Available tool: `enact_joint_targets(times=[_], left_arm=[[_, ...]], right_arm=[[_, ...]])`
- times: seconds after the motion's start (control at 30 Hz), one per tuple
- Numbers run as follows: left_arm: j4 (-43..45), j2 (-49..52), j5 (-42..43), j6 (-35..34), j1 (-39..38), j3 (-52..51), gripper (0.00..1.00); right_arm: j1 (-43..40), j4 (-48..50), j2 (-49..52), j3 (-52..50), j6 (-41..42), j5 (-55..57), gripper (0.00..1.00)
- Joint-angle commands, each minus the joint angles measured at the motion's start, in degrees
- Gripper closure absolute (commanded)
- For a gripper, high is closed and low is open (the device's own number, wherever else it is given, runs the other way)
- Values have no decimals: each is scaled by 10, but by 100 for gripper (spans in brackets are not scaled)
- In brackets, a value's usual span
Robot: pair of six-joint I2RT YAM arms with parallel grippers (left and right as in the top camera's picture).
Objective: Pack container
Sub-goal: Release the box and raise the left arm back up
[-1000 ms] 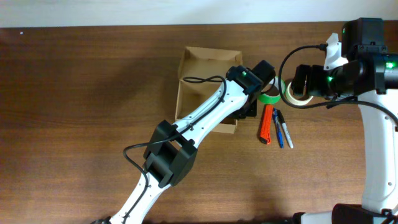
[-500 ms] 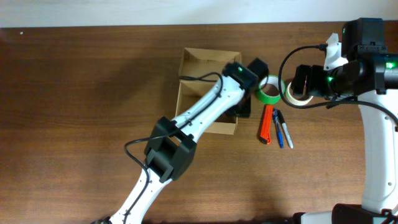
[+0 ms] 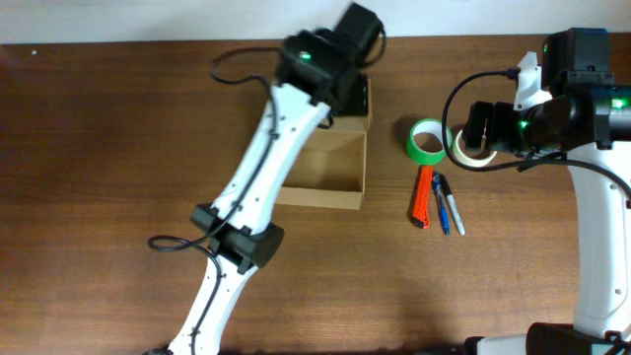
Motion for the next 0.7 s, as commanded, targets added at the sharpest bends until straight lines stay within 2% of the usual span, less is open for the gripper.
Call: enact_joint_targets(times=[0.0, 0.03, 0.07, 0.1, 0.13, 0.2, 0.23, 0.27, 0.37, 0.67], left_arm=[[-4, -35, -11, 41, 16, 35, 7], [-4, -46, -21, 51, 20, 35, 4], [-4, -56, -30, 63, 24, 35, 0], [-4, -67, -39, 79, 31, 35, 0], [-4, -77, -48, 90, 38, 35, 0], [-4, -97, -72, 110, 57, 35, 0], [-4, -106, -86, 119, 67, 35, 0], [-4, -114, -98, 128, 79, 35, 0], [-4, -137, -123, 166, 150, 35, 0], [-4, -140, -120, 194, 295, 2, 0]], right_arm=[[-2, 2, 2, 8, 4, 31, 1], [-2, 2, 2, 8, 4, 45, 0], [-2, 2, 2, 8, 4, 55, 4], [-2, 2, 2, 8, 5, 63, 12], [-2, 2, 2, 8, 6, 71, 26], [-2, 2, 5, 8, 25, 93, 70], [-2, 2, 8, 8, 34, 104, 85], [-2, 2, 13, 8, 39, 115, 91], [-6, 7, 46, -9, 39, 123, 96], [-5, 104, 161, -74, 42, 35, 96]])
